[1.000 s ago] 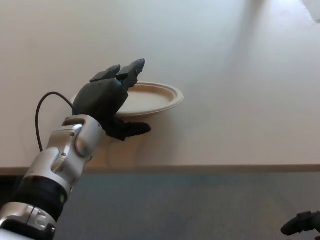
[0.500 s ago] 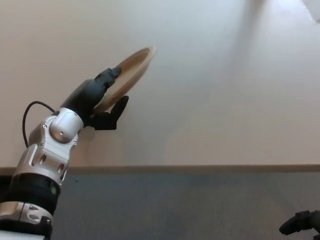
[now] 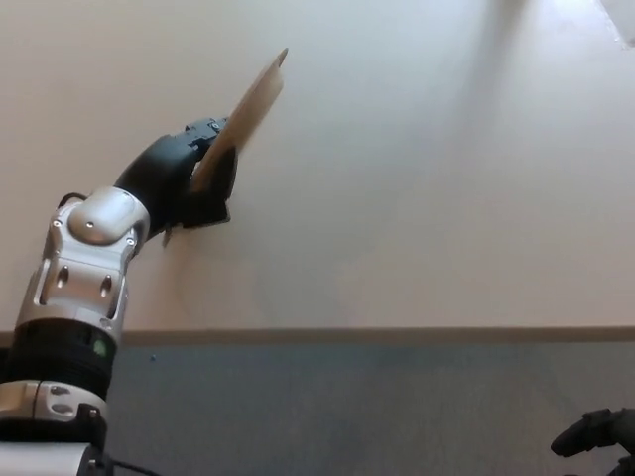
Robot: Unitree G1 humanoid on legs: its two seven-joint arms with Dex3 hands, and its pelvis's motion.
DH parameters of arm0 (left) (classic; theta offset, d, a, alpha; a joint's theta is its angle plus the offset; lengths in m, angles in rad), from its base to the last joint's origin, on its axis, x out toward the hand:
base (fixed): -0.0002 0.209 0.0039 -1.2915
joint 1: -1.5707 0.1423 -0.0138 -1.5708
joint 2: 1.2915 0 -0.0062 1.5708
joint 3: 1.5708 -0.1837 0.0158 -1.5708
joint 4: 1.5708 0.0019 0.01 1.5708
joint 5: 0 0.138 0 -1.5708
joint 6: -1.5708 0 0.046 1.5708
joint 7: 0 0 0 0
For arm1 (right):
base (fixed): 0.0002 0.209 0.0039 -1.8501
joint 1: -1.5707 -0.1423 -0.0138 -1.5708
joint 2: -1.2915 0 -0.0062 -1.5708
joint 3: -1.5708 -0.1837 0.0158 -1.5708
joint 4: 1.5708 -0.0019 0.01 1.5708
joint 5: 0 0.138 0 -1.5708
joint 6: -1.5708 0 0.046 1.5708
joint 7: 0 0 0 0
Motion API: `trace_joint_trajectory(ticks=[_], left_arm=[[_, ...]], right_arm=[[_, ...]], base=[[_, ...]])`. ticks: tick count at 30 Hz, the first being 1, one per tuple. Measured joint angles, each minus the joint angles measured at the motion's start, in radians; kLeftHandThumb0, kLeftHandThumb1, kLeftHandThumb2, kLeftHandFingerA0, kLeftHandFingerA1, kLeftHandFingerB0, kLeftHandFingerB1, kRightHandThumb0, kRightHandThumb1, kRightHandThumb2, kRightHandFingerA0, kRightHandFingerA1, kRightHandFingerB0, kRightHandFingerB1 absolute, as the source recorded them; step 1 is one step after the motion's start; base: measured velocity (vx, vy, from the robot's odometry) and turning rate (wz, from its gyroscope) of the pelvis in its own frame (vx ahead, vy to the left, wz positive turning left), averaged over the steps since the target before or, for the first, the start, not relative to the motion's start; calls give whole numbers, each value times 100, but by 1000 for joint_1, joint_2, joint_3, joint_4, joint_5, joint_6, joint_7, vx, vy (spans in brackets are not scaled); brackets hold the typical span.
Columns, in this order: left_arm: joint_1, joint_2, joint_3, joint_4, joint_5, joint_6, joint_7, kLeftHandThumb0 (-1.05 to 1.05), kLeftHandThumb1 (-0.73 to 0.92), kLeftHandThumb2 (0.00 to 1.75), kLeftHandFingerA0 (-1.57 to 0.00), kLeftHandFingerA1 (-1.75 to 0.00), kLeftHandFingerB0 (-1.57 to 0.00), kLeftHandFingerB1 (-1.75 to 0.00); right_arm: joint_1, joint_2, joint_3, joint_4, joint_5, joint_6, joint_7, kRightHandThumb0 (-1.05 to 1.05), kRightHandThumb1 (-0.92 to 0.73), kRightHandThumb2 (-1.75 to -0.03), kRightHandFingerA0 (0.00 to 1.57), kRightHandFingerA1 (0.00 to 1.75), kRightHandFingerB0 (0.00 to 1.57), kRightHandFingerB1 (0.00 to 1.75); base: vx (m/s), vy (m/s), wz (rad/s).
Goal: A person passes a plate to the robot and the robot grabs it with its left hand and places it at the centre of the table infront of it
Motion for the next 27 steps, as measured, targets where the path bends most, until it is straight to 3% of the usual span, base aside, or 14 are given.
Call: trace_joint_trajectory(ticks=[5,6,7,10,11,14,15,17,20,23,24,25,26,27], left_arm=[[-21,2,0,-15,-50,71,-68,-89,52,94,0,-7,0,-1],[-24,5,-6,-19,-59,84,-83,-89,61,59,0,-16,0,-2],[-27,7,-9,-21,-64,92,-94,-78,43,85,0,-9,0,-3],[-43,26,-39,-25,-92,134,-152,-76,43,55,0,0,0,0],[-49,33,-47,-25,-102,145,-169,-99,50,67,0,-8,0,0],[-54,52,-83,-28,-107,152,-190,-91,49,95,0,-8,0,0],[-53,57,-108,-38,-102,149,-187,-98,57,102,-10,-29,0,0],[-44,75,-181,-63,-78,132,-168,-104,70,111,0,-7,0,0],[-40,89,-266,-71,-34,109,-126,-105,84,125,0,-5,0,0],[-39,95,-352,-86,21,105,-76,-105,90,132,0,-5,0,-1],[-39,99,-376,-92,36,105,-67,-105,92,94,0,0,0,0],[-39,104,-397,-96,48,105,-59,-105,92,94,0,0,0,0],[-40,112,-426,-101,67,106,-49,-102,91,134,0,-7,0,-4],[-41,121,-461,-106,90,106,-35,-102,91,134,0,-7,0,-4]], right_arm=[[-26,-2,1,0,0,1,11,-46,-41,-88,74,77,49,64],[-31,-3,1,0,0,2,13,-44,-57,-57,75,67,59,55],[-35,-4,1,0,0,3,15,-45,-57,-56,75,67,59,55],[-54,-13,2,0,0,10,25,-46,-56,-57,78,71,59,57],[-59,-18,2,0,0,11,29,-47,-41,-87,78,79,51,65],[-68,-24,2,0,0,15,36,-47,-40,-87,77,79,50,64],[-70,-26,2,0,0,16,39,-45,-56,-56,78,69,58,56],[-73,-27,2,-1,0,17,46,-47,-40,-87,77,78,49,64],[-74,-27,2,0,0,18,50,-48,-40,-87,77,78,49,64],[-82,-27,2,0,0,18,53,-48,-39,-86,75,78,48,63],[-84,-27,2,0,0,18,53,-48,-39,-86,75,79,49,64],[-85,-27,2,0,0,18,54,-48,-39,-86,75,79,49,64],[-88,-27,2,0,0,18,55,-47,-54,-57,75,70,57,56],[-90,-27,1,0,0,18,57,-47,-54,-57,75,70,57,56]], base=[[0,0,0],[0,0,0],[0,0,0],[0,0,0],[0,0,0],[0,0,0],[0,0,0],[0,0,0],[0,0,0],[0,0,0],[0,0,0],[0,0,0],[0,0,0],[0,0,0]])
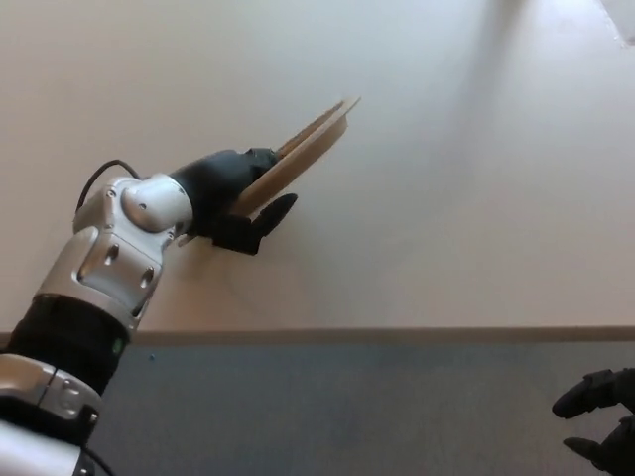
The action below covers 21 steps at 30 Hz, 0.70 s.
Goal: A person passes a plate to the robot and the robot grabs it with its left hand and places it at the centre of the table infront of it
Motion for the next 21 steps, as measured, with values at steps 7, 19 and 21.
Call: trace_joint_trajectory(ticks=[7,19,21], left_arm=[[-14,44,-131,-7,110,1,60,-105,86,130,0,-12,0,-2],[-155,120,-269,28,290,2,141,-101,63,62,0,0,0,0],[-211,125,-296,64,320,6,133,-104,56,64,0,0,0,0]], right_arm=[[-18,0,0,0,0,0,9,-47,-55,-57,74,70,57,56],[-71,-5,-2,8,0,17,39,-46,-38,-84,73,77,49,63],[-80,-5,-1,11,-1,27,47,-45,-38,-85,75,78,49,63]], base=[[0,0,0],[0,0,0],[0,0,0]])
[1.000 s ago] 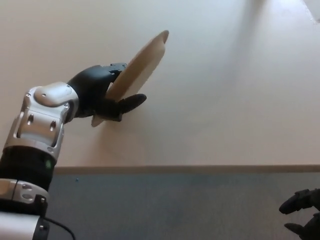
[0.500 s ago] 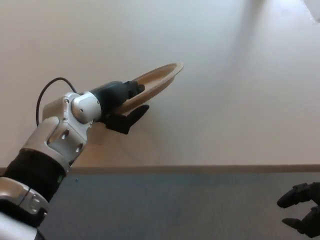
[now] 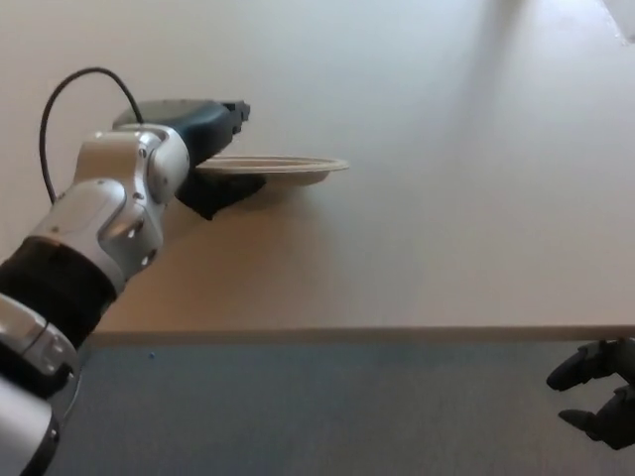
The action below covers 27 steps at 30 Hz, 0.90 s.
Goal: A person passes a plate to the robot and the robot grabs it with its left hand and places it at the centre of the table infront of it
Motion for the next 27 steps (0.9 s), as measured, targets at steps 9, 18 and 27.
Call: trace_joint_trajectory(ticks=[9,18,27], left_arm=[[-111,43,-19,-84,75,22,-75,-78,41,88,0,-1,0,0],[-168,32,42,4,13,25,-230,-64,38,81,0,-9,0,-1],[-199,36,84,92,-46,22,-384,-75,41,85,0,-4,0,0]], right_arm=[[-19,-1,4,5,-6,22,20,-43,-36,-84,72,77,47,62],[-19,-1,4,6,-6,25,26,-44,-34,-81,80,79,48,62],[-20,-1,4,6,-6,29,31,-37,-45,-53,77,66,55,50]], base=[[0,0,0],[0,0,0],[0,0,0]])
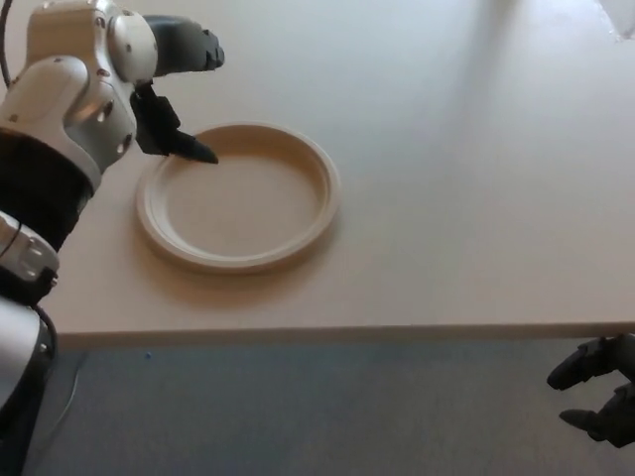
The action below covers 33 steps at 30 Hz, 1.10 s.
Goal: A person passes a plate to the robot and the robot grabs it with its left hand and places it at the centre of the table infront of it
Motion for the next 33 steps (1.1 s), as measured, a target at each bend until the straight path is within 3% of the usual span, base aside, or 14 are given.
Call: trace_joint_trajectory(ticks=[3,4,7,8,9,10,13,14,15,22,24,25,29,33], left_arm=[[-17,24,40,-15,-30,-8,-55,-76,40,85,0,-2,0,-2],[-20,37,64,-34,-44,-11,-72,-87,53,57,-2,-26,0,-10],[-11,76,168,-143,-93,-22,-96,-94,55,65,-1,-24,0,-20],[0,86,205,-191,-110,-29,-97,-81,48,91,-7,-19,-6,-11],[11,90,227,-225,-117,-31,-96,-81,48,91,-7,-19,-6,-11],[33,91,257,-276,-124,-34,-91,-79,47,91,-4,-24,-3,-13],[106,87,322,-398,-143,-39,-86,-79,47,91,-4,-24,-3,-13],[133,86,344,-440,-148,-40,-83,-75,58,58,-10,-30,-3,-23],[156,84,363,-476,-153,-41,-81,-62,41,82,-9,-45,0,-32],[359,26,476,-727,-189,-42,-71,-60,48,74,-24,-43,-17,-37],[417,4,506,-792,-201,-42,-70,-50,55,57,-48,-38,-36,-33],[464,-13,528,-840,-214,-43,-70,-51,46,74,-53,-52,-34,-44],[608,-64,596,-979,-256,-44,-68,-42,54,56,-56,-42,-40,-35],[785,-125,671,-1122,-314,-54,-66,-50,47,73,-50,-52,-40,-45]], right_arm=[[-4,0,2,0,0,4,5,-39,-45,-53,77,67,54,51],[-7,-1,4,0,-1,7,7,-41,-46,-53,77,66,54,51],[-11,-3,7,1,-2,13,16,-40,-47,-53,77,66,54,51],[-11,-3,8,1,-2,14,18,-42,-48,-54,78,67,55,51],[-11,-3,8,1,-2,15,19,-42,-48,-54,78,67,55,51],[-11,-3,8,1,-2,15,19,-43,-34,-81,79,79,47,61],[-11,-2,10,1,-2,16,19,-43,-34,-81,79,79,47,61],[-11,-2,10,1,-2,15,19,-45,-35,-82,78,78,47,62],[-11,-2,10,1,-2,16,19,-44,-35,-83,76,78,47,62],[-11,-1,12,1,-2,16,19,-44,-36,-84,71,77,45,61],[-11,-1,12,1,-2,16,19,-45,-36,-84,69,76,45,61],[-11,-1,12,1,-1,16,19,-45,-36,-84,71,76,45,61],[-11,0,11,1,-1,15,19,-46,-37,-84,70,76,47,62],[-10,1,10,2,0,15,19,-47,-39,-86,72,77,47,63]], base=[[0,0,0],[0,0,0],[0,0,0],[0,0,0],[0,0,0],[0,0,0],[0,0,0],[0,0,0],[0,0,0],[0,0,0],[0,0,0],[0,0,0],[0,0,0],[0,0,0]])
